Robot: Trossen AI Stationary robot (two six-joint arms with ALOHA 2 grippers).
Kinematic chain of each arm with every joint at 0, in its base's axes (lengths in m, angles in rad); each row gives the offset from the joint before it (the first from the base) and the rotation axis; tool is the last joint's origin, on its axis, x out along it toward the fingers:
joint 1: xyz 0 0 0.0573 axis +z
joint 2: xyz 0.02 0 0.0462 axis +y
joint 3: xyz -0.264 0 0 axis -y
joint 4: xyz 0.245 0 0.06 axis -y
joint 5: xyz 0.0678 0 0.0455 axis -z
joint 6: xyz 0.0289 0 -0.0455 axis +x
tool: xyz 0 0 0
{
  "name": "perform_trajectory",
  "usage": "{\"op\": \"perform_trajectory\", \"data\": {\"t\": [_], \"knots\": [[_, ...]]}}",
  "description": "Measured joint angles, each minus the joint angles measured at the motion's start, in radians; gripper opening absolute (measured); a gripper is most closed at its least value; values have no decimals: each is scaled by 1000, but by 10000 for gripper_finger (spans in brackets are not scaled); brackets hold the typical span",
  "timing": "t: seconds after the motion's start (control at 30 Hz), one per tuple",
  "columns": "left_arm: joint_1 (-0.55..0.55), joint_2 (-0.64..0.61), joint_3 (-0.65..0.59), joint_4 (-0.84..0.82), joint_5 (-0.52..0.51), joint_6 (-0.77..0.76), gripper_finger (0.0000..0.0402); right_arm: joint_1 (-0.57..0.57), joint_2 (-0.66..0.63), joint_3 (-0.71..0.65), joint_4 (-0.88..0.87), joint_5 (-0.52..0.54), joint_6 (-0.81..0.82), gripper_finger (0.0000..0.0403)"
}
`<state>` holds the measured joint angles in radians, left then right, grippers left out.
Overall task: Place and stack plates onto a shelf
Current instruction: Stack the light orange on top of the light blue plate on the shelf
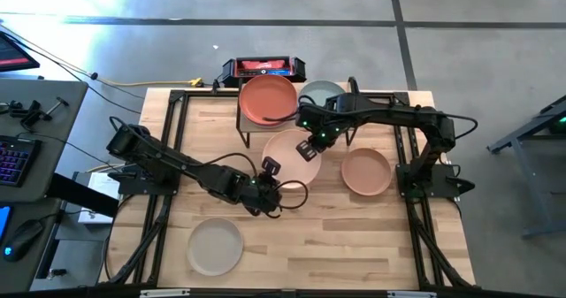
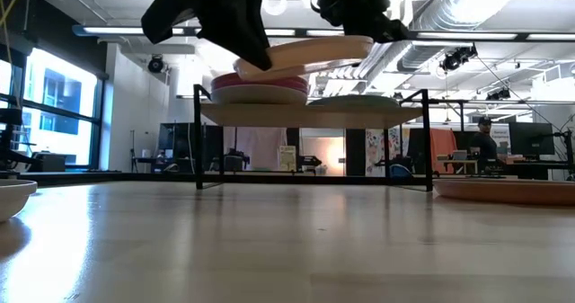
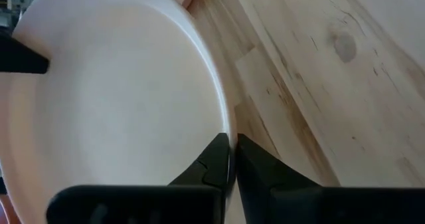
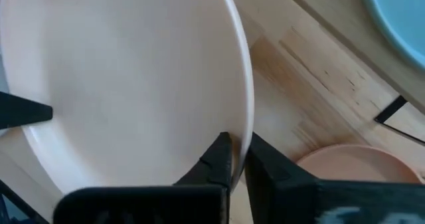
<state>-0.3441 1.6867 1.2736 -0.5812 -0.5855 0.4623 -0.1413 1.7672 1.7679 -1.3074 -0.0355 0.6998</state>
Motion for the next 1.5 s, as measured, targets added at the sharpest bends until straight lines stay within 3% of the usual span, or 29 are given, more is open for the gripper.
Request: {"op": "perform_trajectory", "data": {"t": [0.27,0.6,0.83,1.27,1.5], "knots": [[38,0,0,-4,87,-139,27,0,0,0,3,3,8,3],[100,0,0,-79,232,-351,97,0,0,0,3,-2,18,0],[103,-32,0,-80,231,-445,129,-7,-1,0,-1,2,14,0],[56,-154,0,-123,245,-470,133,-71,-16,2,-52,0,-43,1],[46,-213,-1,-224,159,-509,133,-136,-49,74,-109,-2,-85,1]]}}
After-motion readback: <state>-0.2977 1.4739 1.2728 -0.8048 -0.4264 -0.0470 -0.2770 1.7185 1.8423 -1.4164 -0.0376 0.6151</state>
